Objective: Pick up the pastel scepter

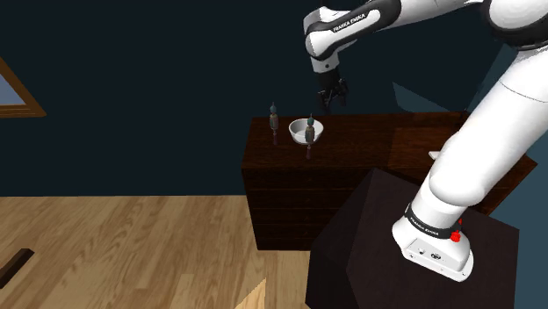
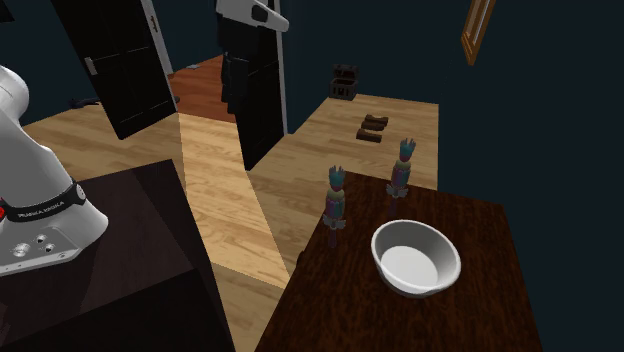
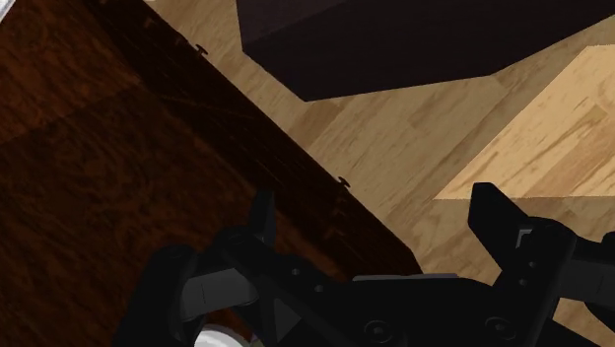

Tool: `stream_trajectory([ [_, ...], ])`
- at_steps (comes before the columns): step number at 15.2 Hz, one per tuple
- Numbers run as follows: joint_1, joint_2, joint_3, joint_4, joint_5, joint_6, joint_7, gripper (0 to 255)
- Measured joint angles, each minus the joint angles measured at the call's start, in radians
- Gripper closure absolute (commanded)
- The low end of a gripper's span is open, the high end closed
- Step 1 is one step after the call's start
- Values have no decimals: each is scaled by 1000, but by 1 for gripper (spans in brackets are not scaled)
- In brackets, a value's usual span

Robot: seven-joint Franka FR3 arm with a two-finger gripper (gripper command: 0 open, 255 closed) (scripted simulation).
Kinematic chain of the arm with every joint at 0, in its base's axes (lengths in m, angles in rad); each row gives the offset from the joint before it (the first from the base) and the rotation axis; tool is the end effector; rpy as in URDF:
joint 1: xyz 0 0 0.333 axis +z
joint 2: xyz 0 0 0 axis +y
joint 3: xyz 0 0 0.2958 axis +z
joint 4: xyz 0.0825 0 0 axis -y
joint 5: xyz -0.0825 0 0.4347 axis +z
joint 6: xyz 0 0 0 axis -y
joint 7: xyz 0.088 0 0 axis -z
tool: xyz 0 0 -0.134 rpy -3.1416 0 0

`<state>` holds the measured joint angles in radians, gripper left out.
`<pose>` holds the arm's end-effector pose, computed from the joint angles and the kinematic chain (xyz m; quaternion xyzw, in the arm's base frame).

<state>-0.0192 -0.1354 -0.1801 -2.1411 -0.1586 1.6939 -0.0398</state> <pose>0.5002 -0.1209 0.3742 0.9843 -0.0540 -0.1621 0.0453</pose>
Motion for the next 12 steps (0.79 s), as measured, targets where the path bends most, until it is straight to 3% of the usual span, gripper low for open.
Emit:
stream_trajectory([
  [12,-55,553,-31,442,9,-5,-166,0],
])
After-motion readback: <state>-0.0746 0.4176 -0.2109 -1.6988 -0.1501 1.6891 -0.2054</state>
